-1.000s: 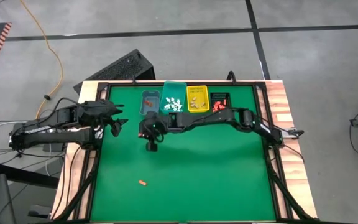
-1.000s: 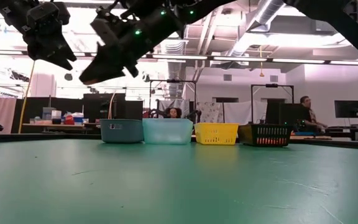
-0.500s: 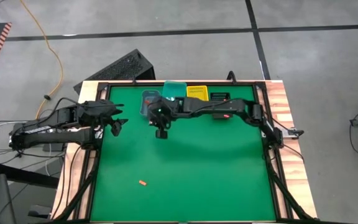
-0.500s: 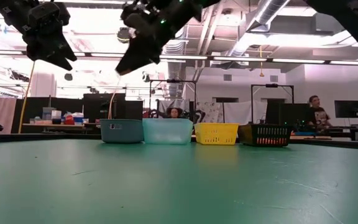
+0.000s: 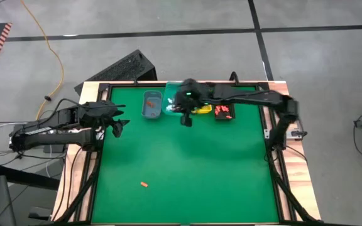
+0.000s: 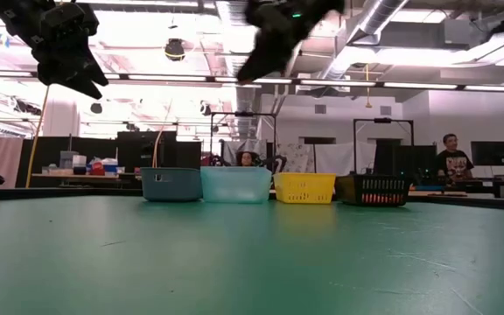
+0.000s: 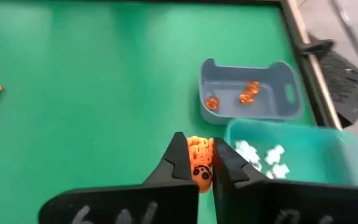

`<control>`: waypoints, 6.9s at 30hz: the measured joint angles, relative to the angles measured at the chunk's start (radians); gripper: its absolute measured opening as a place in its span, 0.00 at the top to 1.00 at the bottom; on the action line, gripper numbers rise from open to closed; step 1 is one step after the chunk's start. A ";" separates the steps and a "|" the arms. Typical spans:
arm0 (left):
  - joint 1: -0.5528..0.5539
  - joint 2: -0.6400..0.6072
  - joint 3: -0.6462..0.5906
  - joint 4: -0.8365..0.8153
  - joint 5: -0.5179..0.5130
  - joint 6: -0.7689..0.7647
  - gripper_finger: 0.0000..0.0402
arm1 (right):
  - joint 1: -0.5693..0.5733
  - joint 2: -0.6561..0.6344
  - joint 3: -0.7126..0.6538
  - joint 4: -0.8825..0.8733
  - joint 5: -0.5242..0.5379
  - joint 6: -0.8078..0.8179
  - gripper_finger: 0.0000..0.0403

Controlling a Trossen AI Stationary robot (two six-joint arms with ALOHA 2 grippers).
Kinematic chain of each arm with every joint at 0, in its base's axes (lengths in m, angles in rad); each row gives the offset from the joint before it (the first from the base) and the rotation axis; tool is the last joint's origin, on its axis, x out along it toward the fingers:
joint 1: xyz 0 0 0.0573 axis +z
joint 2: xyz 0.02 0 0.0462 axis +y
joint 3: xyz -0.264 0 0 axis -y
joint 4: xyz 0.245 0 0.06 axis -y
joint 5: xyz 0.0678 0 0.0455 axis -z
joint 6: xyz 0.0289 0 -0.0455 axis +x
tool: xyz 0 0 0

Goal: Sort Halloween decoration
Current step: Put the orange skeleton toy into the black bin

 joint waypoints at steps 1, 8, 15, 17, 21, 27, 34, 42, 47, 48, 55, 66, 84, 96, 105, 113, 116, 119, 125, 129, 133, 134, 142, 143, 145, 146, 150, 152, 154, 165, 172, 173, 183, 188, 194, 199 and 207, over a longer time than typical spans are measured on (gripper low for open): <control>0.000 0.000 0.000 0.001 -0.006 0.000 0.35 | -0.004 -0.045 -0.061 0.034 0.007 0.011 0.96; 0.000 0.000 0.000 0.002 -0.044 0.000 0.35 | -0.060 -0.303 -0.464 0.185 0.127 0.142 0.92; 0.000 0.000 0.000 0.015 -0.051 -0.002 0.35 | -0.157 -0.475 -0.747 0.286 0.250 0.305 0.91; 0.000 0.000 0.000 0.016 -0.053 -0.003 0.35 | -0.186 -0.507 -0.798 0.292 0.301 0.361 0.91; 0.000 0.000 0.000 0.016 -0.053 -0.019 0.35 | -0.235 -0.532 -0.877 0.282 0.355 0.467 0.91; 0.000 0.000 0.000 0.016 -0.078 -0.027 0.35 | -0.289 -0.514 -0.920 0.273 0.356 0.581 0.90; 0.000 0.000 0.000 0.016 -0.096 -0.036 0.35 | -0.327 -0.494 -0.928 0.260 0.352 0.618 0.81; 0.000 0.000 0.000 0.016 -0.096 -0.043 0.35 | -0.335 -0.496 -0.927 0.266 0.351 0.615 0.65; 0.000 0.000 0.000 0.015 -0.096 -0.044 0.35 | -0.334 -0.495 -0.927 0.263 0.347 0.615 0.57; 0.000 0.000 0.000 0.015 -0.096 -0.044 0.35 | -0.334 -0.495 -0.927 0.263 0.347 0.615 0.56; 0.000 0.000 0.000 0.015 -0.096 -0.046 0.35 | -0.331 -0.496 -0.927 0.264 0.333 0.635 0.47; 0.000 0.000 0.000 0.015 -0.096 -0.048 0.35 | -0.127 -0.495 -0.927 0.654 0.174 0.607 0.48; 0.000 0.000 0.000 0.014 -0.074 -0.045 0.35 | 0.388 -0.246 -0.735 0.899 0.506 0.582 0.54; -0.001 0.000 0.000 0.006 -0.041 -0.038 0.35 | 0.498 0.160 -0.326 0.872 0.431 0.576 0.54; -0.001 0.000 0.000 0.007 -0.004 0.000 0.35 | 0.548 0.414 -0.015 0.744 0.432 0.553 0.54; -0.001 0.000 0.000 0.008 0.011 0.025 0.35 | 0.576 0.572 0.180 0.696 0.455 0.538 0.54; -0.001 0.000 0.000 0.007 0.017 0.025 0.35 | 0.591 0.607 0.230 0.655 0.484 0.531 0.54; -0.001 0.000 0.000 0.007 0.029 0.025 0.35 | 0.607 0.626 0.251 0.632 0.514 0.529 0.54; -0.002 0.000 0.000 0.007 0.029 0.025 0.35 | 0.637 0.639 0.256 0.628 0.561 0.512 0.54; -0.002 0.000 0.000 0.007 0.029 0.025 0.35 | 0.648 0.660 0.255 0.629 0.574 0.512 0.54; -0.002 0.000 0.000 0.007 0.029 0.025 0.35 | 0.652 0.684 0.256 0.661 0.585 0.511 0.54; -0.002 0.000 0.000 0.007 0.029 0.024 0.35 | 0.651 0.686 0.256 0.678 0.585 0.510 0.54; -0.002 0.000 0.000 0.006 0.028 0.013 0.35 | 0.637 0.730 0.277 0.758 0.589 0.486 0.54; -0.002 0.000 0.000 0.006 0.028 0.013 0.35 | 0.634 0.730 0.278 0.762 0.589 0.482 0.54; -0.002 0.000 0.000 0.006 0.028 0.012 0.35 | 0.634 0.735 0.281 0.759 0.581 0.475 0.54; -0.002 0.000 0.000 0.006 0.028 0.012 0.35 | 0.632 0.739 0.281 0.755 0.574 0.475 0.54; -0.002 0.000 0.000 0.006 0.028 0.013 0.35 | 0.628 0.751 0.282 0.765 0.570 0.475 0.54; -0.002 0.000 0.000 0.007 0.027 0.017 0.35 | 0.628 0.751 0.282 0.767 0.559 0.476 0.54; -0.002 0.000 0.000 0.006 0.027 0.018 0.35 | 0.631 0.751 0.282 0.757 0.559 0.479 0.54; -0.002 0.000 0.000 0.007 0.027 0.019 0.35 | 0.628 0.767 0.282 0.782 0.555 0.475 0.54; -0.001 0.000 0.000 0.006 0.026 0.018 0.35 | 0.635 0.818 0.301 0.800 0.526 0.485 0.54; -0.002 0.000 0.000 0.005 0.025 0.018 0.35 | 0.636 0.818 0.301 0.792 0.527 0.486 0.54; -0.001 0.000 0.000 0.004 0.019 0.007 0.35 | 0.638 0.857 0.306 0.766 0.542 0.580 0.54; -0.001 0.000 0.000 -0.002 0.018 0.006 0.35 | 0.638 0.858 0.307 0.716 0.548 0.620 0.57; -0.001 0.000 0.000 -0.003 0.019 0.005 0.35 | 0.643 0.859 0.306 0.696 0.565 0.623 0.68; -0.001 0.000 0.000 -0.011 0.018 0.005 0.35 | 0.644 0.859 0.306 0.670 0.566 0.658 0.79; -0.001 0.000 0.000 -0.016 0.018 0.005 0.35 | 0.644 0.859 0.302 0.683 0.566 0.740 0.94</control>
